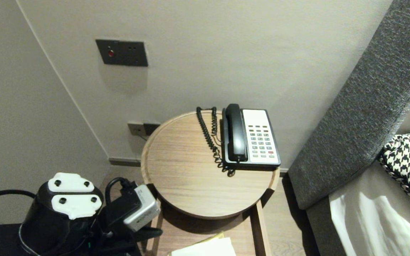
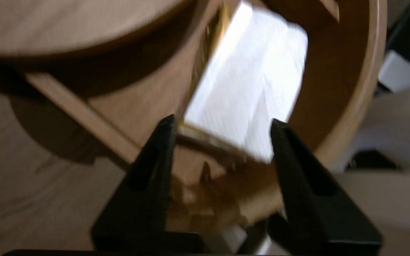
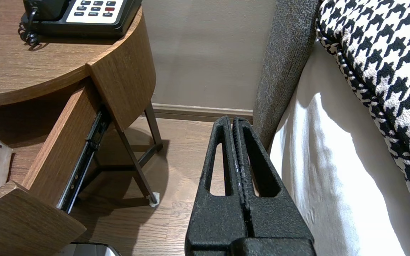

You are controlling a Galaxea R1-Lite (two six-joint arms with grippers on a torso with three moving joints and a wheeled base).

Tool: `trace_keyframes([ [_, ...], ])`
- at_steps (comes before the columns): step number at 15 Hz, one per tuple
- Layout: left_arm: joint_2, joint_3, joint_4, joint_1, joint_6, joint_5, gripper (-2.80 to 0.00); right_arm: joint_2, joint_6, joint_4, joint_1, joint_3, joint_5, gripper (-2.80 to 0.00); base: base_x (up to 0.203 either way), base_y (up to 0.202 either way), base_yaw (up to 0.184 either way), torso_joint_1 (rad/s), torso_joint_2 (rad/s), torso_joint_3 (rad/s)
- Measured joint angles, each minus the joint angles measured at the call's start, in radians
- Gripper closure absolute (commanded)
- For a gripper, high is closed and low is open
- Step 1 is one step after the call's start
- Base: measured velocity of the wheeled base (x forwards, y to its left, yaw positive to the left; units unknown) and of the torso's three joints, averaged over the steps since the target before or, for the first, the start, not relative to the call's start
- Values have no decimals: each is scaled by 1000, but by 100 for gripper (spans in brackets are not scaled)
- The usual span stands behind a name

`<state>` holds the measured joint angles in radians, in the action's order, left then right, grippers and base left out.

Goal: Close the nightstand drawer

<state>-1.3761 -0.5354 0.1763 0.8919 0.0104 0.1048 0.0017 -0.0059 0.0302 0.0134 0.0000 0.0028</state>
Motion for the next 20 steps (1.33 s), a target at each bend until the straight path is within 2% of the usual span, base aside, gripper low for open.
trace_keyframes([
  [7, 193, -6, -495, -30, -13, 18, 0, 0, 0, 0, 0, 0, 0, 0, 0, 0, 0, 0, 0, 0],
  [10, 221, 3, -645, -32, -17, 23, 0, 0, -1, 0, 0, 0, 0, 0, 0, 0, 0, 0, 0, 0],
  [17, 205, 7, -649, -29, -47, 28, 0, 0, 0, 0, 0, 0, 0, 0, 0, 0, 0, 0, 0, 0],
  [20, 175, -28, -589, -29, -87, 26, 0, 0, 0, 0, 0, 0, 0, 0, 0, 0, 0, 0, 0, 0],
])
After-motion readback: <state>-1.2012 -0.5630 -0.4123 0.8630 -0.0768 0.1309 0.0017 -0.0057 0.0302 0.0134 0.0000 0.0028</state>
